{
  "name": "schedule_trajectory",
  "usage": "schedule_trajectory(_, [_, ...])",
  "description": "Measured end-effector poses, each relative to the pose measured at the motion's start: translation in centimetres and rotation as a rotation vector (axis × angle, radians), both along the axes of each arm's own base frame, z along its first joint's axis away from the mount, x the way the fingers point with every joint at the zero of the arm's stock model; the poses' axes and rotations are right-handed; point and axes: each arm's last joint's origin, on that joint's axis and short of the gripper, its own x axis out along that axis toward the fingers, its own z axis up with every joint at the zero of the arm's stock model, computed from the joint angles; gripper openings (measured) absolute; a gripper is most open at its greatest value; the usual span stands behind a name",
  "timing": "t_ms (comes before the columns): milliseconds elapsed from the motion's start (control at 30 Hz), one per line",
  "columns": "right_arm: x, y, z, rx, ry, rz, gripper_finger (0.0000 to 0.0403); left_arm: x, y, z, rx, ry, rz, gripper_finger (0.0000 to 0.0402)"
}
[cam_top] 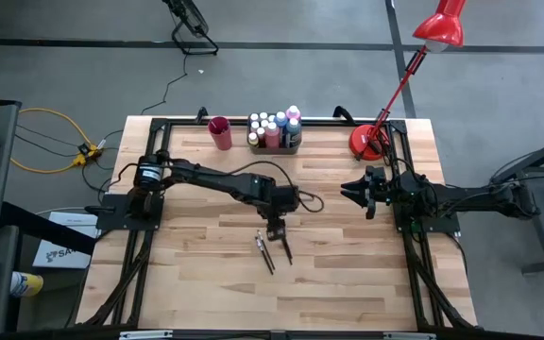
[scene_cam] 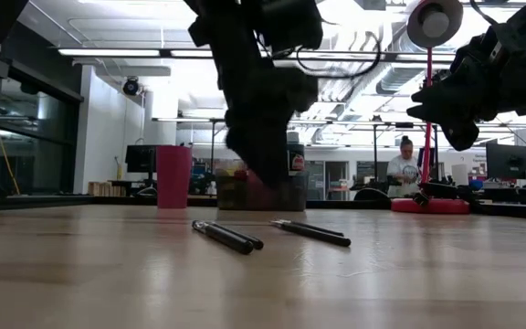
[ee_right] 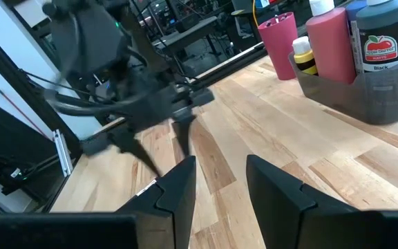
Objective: Pick & Place Paint Supplies
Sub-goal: Put the black paint brush into the pink cup
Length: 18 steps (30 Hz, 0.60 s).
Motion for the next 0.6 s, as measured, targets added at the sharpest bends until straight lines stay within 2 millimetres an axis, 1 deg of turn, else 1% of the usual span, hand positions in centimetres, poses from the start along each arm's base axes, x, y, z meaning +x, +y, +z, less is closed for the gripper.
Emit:
schedule_trajectory(100, [0.0,0.0,0.0,0.000,0.003,0.000,0.0122,0.1,0.0,-0.3,-0.021,-0.005,-0.215,0.0203])
schedule_trajectory(200, [0.0,0.0,0.0,0.000,0.003,0.000,0.0122,-0.3,0.2,-0.6,-0.028,0.021,-0.329,0.0203])
schedule_trajectory(300, [0.0,0.0,0.0,0.000,0.003,0.000,0.0122,-0.1,0.4,-0.5,0.032,-0.011,-0.461,0.0203])
schedule_trajectory(433, [0.0,0.0,0.0,0.000,0.003,0.000,0.0122,-0.1,0.7,-0.5,0.151,-0.034,-0.696,0.0203])
schedule_trajectory(600, [0.0,0.0,0.0,0.000,0.003,0.000,0.0122,-0.2,0.9,-0.6,0.246,-0.047,-0.910,0.0203])
